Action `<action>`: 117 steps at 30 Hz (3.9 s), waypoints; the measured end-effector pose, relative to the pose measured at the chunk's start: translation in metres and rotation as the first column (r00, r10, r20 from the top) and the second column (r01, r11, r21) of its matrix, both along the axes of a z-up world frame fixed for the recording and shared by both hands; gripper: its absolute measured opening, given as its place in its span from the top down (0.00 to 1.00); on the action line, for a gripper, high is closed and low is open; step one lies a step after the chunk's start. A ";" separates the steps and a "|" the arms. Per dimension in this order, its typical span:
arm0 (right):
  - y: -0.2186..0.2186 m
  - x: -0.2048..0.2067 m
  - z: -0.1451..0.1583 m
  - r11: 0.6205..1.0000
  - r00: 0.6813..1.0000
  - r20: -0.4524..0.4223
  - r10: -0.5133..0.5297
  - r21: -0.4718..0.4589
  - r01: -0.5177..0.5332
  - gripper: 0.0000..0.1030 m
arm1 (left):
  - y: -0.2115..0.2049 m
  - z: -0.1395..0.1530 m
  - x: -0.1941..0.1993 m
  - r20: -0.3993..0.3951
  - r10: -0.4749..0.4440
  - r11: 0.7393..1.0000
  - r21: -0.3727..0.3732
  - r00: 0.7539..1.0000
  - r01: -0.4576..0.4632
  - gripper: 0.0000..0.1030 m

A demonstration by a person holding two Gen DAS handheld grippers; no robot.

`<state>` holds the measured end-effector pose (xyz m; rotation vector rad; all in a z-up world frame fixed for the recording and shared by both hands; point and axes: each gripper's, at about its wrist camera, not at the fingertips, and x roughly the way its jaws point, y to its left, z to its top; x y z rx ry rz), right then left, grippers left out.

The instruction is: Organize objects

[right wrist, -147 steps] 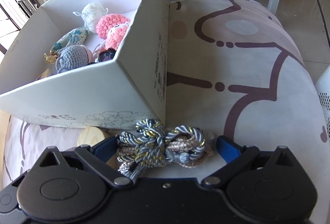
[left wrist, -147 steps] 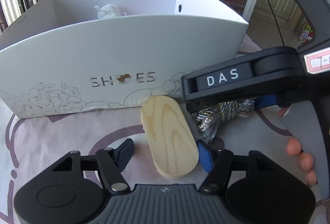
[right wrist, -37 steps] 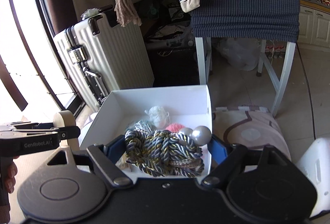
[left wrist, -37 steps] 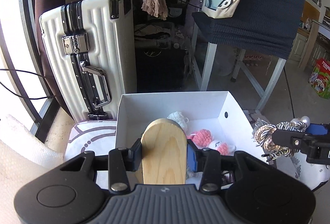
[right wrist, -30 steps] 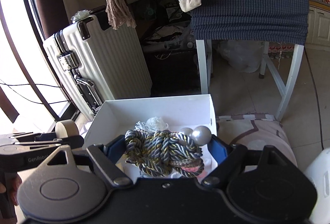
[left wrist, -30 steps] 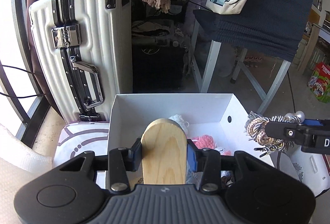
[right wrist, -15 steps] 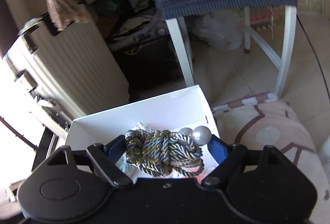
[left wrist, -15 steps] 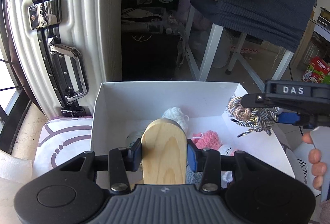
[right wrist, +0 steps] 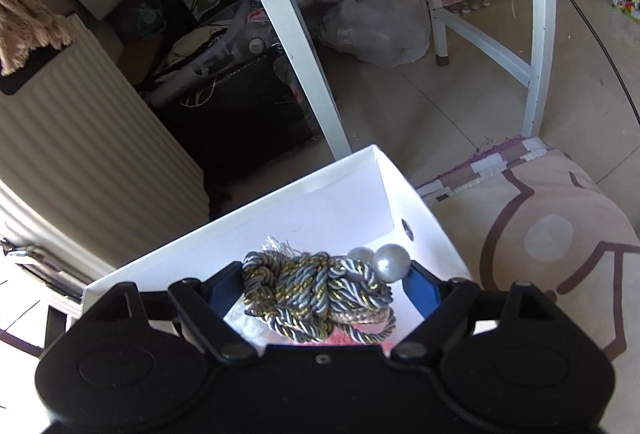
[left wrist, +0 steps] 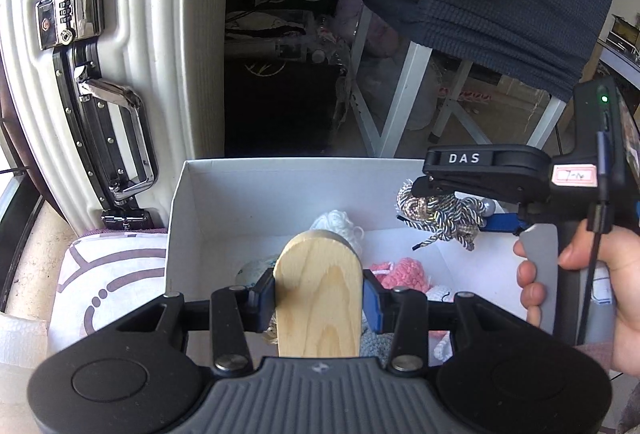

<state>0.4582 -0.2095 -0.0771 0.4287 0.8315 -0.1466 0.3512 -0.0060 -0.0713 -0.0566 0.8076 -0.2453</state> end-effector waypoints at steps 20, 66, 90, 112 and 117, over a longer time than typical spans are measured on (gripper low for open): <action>0.010 -0.002 -0.002 0.954 0.968 -0.023 0.249 -0.166 -0.249 0.11 | 0.013 -0.011 0.044 -0.006 0.033 0.981 0.190 0.999 -0.031 0.57; -0.009 -0.053 0.033 0.914 0.924 0.011 0.382 -0.154 -0.376 0.14 | -0.008 -0.014 0.045 -0.091 0.093 0.945 0.322 0.991 -0.059 0.39; -0.010 -0.141 0.094 0.905 0.923 0.068 0.378 -0.237 -0.353 0.06 | -0.021 0.071 -0.060 0.006 0.152 0.966 0.212 0.988 -0.150 0.11; -0.027 -0.240 0.131 0.889 0.922 0.119 0.367 -0.336 -0.311 0.00 | -0.012 0.103 -0.157 0.064 0.167 0.971 0.163 0.984 -0.176 0.05; -0.032 -0.257 0.133 0.892 0.922 0.121 0.369 -0.325 -0.314 0.00 | -0.007 0.104 -0.174 0.065 0.179 0.971 0.148 0.982 -0.187 0.02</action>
